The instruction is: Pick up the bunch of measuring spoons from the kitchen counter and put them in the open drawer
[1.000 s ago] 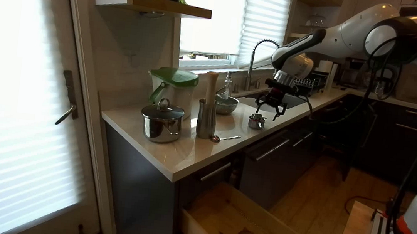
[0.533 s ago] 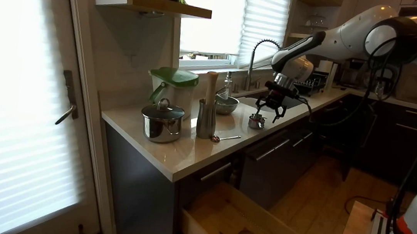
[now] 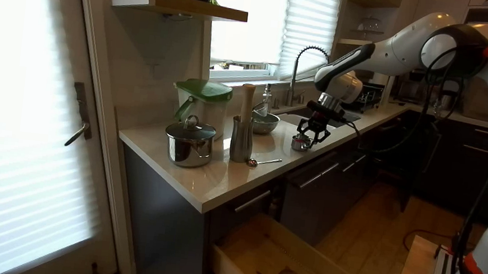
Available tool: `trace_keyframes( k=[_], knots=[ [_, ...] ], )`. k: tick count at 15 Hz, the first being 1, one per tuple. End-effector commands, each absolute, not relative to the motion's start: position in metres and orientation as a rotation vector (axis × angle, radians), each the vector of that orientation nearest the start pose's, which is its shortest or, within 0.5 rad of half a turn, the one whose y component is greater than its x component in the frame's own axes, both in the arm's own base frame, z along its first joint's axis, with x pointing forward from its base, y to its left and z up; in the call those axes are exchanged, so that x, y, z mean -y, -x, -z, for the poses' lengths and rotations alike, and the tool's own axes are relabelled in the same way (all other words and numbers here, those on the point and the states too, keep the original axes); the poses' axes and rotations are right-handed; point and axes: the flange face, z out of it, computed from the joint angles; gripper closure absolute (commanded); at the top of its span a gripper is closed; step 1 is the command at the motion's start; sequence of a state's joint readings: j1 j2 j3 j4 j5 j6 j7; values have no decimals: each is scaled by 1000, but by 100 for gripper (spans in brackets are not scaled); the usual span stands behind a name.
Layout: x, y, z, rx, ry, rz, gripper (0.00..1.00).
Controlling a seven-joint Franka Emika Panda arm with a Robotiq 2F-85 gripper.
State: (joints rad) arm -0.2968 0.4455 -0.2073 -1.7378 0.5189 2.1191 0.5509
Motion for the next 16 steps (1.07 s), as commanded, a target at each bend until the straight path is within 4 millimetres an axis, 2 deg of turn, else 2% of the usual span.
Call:
trace_keyframes(
  k=[1, 3, 7, 9, 11, 14, 16],
  knots=[
    [288, -590, -312, -1732, 2189, -28, 85],
    [289, -591, -318, -1735, 2186, 1, 99],
    [286, -592, -329, -1709, 2189, 18, 96],
    [282, -593, -341, -1665, 2205, 36, 96],
    [277, -591, -364, -1578, 2242, 62, 96],
    [256, -582, -389, -1398, 2351, -7, 96],
    [233, -577, -398, -1261, 2383, -110, 96]
  ],
)
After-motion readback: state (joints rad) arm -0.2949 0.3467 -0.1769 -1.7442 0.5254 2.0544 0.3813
